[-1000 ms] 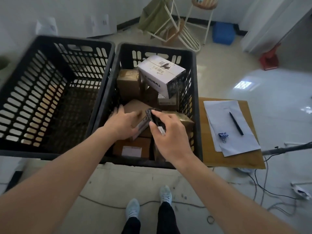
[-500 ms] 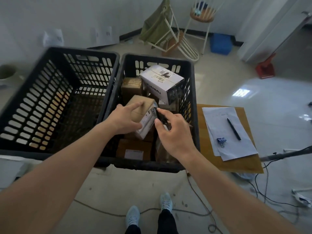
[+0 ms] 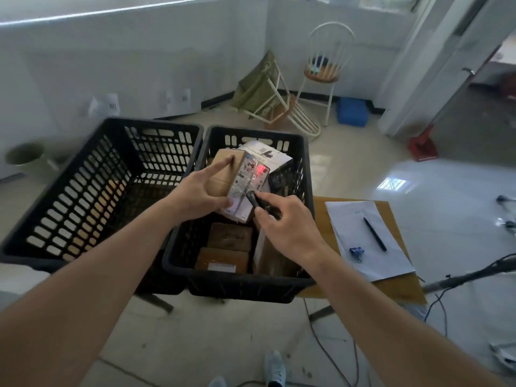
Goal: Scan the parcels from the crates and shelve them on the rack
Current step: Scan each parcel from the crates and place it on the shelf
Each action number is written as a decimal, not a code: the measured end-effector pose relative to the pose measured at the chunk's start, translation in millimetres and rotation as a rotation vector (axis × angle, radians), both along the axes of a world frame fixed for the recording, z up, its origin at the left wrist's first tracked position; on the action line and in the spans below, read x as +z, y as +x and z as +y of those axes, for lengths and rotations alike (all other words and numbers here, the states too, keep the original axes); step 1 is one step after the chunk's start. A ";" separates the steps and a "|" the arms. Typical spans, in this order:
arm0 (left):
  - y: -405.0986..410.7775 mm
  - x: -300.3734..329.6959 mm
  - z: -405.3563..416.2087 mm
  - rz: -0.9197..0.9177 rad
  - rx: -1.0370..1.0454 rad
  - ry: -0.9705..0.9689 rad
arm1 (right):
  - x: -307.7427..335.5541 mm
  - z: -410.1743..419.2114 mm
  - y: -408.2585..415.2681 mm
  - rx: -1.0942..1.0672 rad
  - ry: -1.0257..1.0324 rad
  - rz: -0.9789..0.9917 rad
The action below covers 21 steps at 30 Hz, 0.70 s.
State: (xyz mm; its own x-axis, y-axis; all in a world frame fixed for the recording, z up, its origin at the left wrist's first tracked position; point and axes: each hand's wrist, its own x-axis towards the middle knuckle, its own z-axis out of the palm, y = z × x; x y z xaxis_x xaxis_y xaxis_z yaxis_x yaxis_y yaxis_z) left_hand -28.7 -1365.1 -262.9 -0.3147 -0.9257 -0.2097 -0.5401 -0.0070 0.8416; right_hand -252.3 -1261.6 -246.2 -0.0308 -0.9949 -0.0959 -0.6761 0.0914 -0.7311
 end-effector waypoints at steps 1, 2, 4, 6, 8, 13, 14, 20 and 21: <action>0.8 3.9 -0.2 0.012 -0.004 -0.024 | 4.0 0.9 -1.9 0.006 -0.004 0.006; 1.6 7.7 -0.1 0.016 -0.006 -0.051 | 8.2 1.7 -3.5 0.016 -0.009 0.014; 2.3 16.3 0.5 0.013 -0.002 -0.096 | 16.4 2.8 -6.3 0.036 -0.018 0.025; 3.0 25.0 1.0 0.001 0.006 -0.131 | 24.8 3.3 -8.2 0.047 -0.032 0.034; 4.9 33.5 1.4 0.002 0.004 -0.163 | 33.6 3.1 -9.3 0.057 -0.051 0.059; 15.2 48.0 4.0 0.059 0.010 -0.222 | 51.9 3.3 -7.8 0.121 -0.045 0.088; 17.8 50.5 4.4 0.067 0.015 -0.239 | 54.1 4.0 -6.4 0.138 -0.041 0.085; 31.5 66.8 8.2 0.058 0.018 -0.288 | 62.5 9.7 0.6 0.210 -0.027 0.112; 33.4 69.4 8.7 0.058 0.018 -0.286 | 63.6 10.2 1.1 0.216 -0.029 0.131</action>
